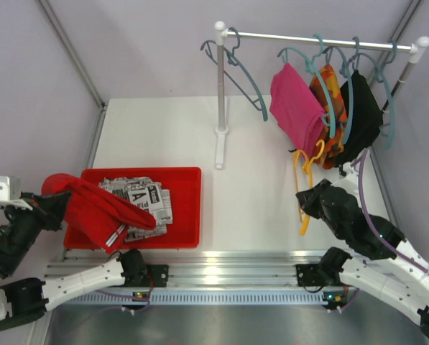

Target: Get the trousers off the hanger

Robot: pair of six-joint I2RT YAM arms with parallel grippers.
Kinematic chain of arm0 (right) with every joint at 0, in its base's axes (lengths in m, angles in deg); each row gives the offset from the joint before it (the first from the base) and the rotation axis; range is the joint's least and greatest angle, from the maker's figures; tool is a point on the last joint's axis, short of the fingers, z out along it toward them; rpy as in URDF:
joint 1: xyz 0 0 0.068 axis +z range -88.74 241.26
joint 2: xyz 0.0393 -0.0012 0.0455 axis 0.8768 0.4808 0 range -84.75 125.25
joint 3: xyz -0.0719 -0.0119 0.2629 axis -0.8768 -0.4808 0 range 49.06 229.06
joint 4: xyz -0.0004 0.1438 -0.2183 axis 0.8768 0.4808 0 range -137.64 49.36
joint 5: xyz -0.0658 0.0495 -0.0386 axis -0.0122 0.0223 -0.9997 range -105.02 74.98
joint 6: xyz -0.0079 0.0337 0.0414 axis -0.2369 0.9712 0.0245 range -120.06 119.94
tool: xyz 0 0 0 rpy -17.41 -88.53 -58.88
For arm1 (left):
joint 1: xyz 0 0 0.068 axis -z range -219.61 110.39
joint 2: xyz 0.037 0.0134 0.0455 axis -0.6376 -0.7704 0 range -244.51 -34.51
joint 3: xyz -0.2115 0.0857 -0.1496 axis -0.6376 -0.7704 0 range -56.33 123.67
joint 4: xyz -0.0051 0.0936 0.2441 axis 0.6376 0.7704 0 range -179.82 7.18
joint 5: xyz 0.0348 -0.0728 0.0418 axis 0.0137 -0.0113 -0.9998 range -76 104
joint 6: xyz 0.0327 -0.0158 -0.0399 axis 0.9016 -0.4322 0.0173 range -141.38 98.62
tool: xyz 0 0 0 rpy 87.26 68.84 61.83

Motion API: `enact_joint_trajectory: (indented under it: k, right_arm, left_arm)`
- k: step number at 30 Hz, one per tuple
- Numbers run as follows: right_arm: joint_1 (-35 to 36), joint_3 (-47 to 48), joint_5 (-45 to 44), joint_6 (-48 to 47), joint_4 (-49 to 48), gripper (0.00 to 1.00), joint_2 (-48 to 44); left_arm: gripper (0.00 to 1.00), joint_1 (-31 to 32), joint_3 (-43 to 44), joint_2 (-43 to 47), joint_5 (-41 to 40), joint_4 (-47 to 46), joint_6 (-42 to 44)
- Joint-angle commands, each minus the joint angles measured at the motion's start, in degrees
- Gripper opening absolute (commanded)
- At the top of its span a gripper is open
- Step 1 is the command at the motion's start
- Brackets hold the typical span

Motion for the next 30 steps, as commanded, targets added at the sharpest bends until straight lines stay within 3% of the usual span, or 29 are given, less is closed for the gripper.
enact_joint_trajectory:
  k: [1,5,8,11,17,23,30]
  right_arm:
    - [-0.13,-0.42,-2.29,0.88,0.37,0.0,-0.29]
    - [-0.05,-1.12,-2.37,1.24,0.81,0.0,-1.43]
    - [-0.13,-1.47,-3.16,1.24,1.86,0.0,-2.22]
    - [-0.05,-1.82,-3.87,1.24,2.04,0.0,-2.58]
    - [-0.05,-2.7,-3.69,1.41,0.9,0.0,-2.05]
    - [-0.05,-3.93,-3.43,2.03,1.25,0.0,-2.92]
    - [-0.05,-5.16,-3.25,1.24,0.46,0.0,-4.86]
  left_arm:
    - [0.0,-0.31,2.62,0.6,-2.35,0.1,0.09]
    - [0.0,-0.22,6.3,3.58,-3.67,-0.16,0.89]
    - [0.0,-0.57,13.48,4.29,-2.18,2.45,0.36]
    - [0.0,-2.24,15.36,4.03,0.54,3.09,3.34]
    - [0.0,-2.77,5.44,3.86,7.14,1.86,2.91]
    - [0.0,-2.69,2.01,1.92,4.77,1.69,-0.95]
    - [0.0,-2.69,-12.67,-1.85,6.09,-5.34,-4.56]
